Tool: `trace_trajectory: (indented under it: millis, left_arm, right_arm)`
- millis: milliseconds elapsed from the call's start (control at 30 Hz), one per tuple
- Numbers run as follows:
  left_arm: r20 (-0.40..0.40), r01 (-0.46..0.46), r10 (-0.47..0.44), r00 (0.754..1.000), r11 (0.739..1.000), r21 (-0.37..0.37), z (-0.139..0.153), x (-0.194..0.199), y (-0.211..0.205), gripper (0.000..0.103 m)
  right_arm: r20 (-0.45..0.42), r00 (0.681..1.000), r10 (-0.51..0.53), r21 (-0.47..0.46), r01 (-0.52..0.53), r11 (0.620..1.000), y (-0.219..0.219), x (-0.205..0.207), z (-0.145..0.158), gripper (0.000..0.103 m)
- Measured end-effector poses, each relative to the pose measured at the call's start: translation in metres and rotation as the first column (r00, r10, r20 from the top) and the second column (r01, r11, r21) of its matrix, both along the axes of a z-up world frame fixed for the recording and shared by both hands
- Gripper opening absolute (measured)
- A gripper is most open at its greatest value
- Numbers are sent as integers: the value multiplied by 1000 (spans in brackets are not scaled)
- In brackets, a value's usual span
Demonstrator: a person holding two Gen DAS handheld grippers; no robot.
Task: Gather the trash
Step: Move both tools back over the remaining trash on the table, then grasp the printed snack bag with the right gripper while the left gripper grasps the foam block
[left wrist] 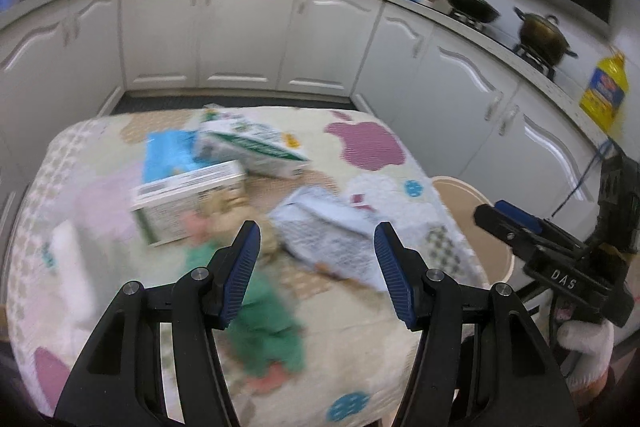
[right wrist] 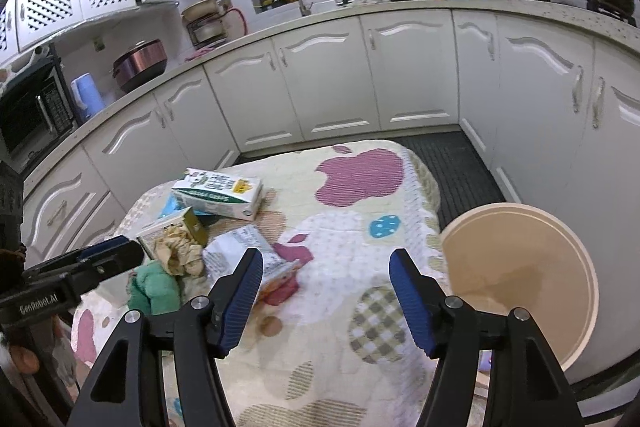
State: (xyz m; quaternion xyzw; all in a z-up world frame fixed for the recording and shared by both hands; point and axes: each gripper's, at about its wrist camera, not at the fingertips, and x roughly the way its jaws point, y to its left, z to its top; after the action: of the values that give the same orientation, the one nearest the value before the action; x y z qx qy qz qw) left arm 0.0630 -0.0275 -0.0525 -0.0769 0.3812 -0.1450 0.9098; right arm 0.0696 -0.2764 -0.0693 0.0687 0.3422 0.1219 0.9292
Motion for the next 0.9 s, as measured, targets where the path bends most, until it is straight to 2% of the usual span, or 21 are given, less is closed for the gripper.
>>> trace_trajectory:
  millis: [167, 300, 367, 467, 600, 900]
  left_arm:
    - [2, -86, 86, 996, 996, 4, 2, -11, 51, 58]
    - [-38, -158, 157, 987, 987, -5, -4, -13, 92, 59]
    - [-57, -186, 185, 981, 982, -14, -9, -13, 106, 59]
    - [-99, -232, 227, 969, 972, -39, -19, -14, 129, 59]
    - [-132, -263, 254, 958, 963, -59, -29, -12, 141, 59]
    - [-174, -293, 284, 943, 956, -28, -54, 10, 145, 59]
  right_arm:
    - [-17, 999, 47, 19, -47, 999, 16, 4, -3, 64]
    - [-44, 995, 91, 24, -90, 996, 31, 9, -9, 64]
    - [-63, 992, 109, 18, -108, 994, 39, 14, -14, 69]
    - [-104, 985, 140, 19, -139, 990, 51, 23, -25, 71]
    - [-159, 975, 152, 56, -145, 988, 58, 34, -41, 71]
    - [-254, 955, 151, 204, -100, 974, 61, 60, -71, 72]
